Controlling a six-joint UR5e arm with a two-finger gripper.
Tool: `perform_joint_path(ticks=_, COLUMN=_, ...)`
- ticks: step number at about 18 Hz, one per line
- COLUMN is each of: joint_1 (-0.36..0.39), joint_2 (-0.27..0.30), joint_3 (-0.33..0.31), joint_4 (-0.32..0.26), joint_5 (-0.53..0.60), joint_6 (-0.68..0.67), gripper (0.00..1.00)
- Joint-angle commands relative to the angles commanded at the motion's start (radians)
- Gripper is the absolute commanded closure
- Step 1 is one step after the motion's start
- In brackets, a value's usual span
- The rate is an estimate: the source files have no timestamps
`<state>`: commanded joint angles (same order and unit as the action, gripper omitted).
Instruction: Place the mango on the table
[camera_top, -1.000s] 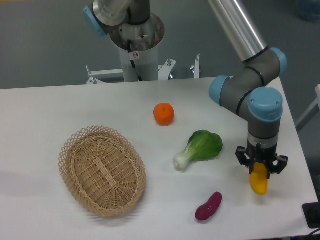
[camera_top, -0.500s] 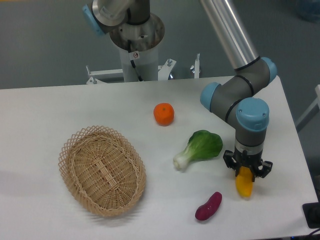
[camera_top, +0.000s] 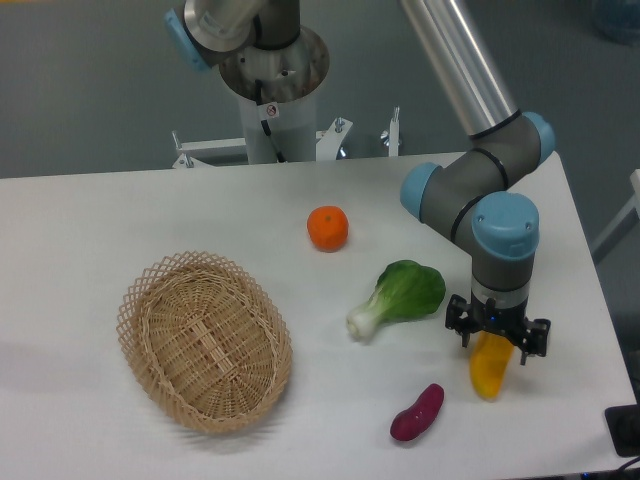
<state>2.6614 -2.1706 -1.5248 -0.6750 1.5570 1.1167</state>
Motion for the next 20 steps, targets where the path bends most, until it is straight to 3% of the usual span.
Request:
perform_joint_path(ticks=6, joint_1=0.015, joint_2=0.051, joint_3=0.075, joint_4=-0.018, joint_5=0.005, joint_6=-0.003, gripper=0.0)
perform_joint_path(ticks=11, joint_1=0.069, joint_2=0.121, joint_3=0.141, joint_4=-0.217, joint_5=0.002, joint_6=0.043, gripper=0.0)
perform_joint_path(ticks=14, joint_1=0.109, joint_2=0.167, joint_3=0.167, joint_4=-0.343, joint_5=0.0, joint_6=0.177, gripper=0.0)
perform_joint_path(ticks=20, joint_1=0.231, joint_2=0.252, joint_3=0.166, joint_4=-0.509, joint_5=-0.008, joint_6=0.425, gripper=0.0)
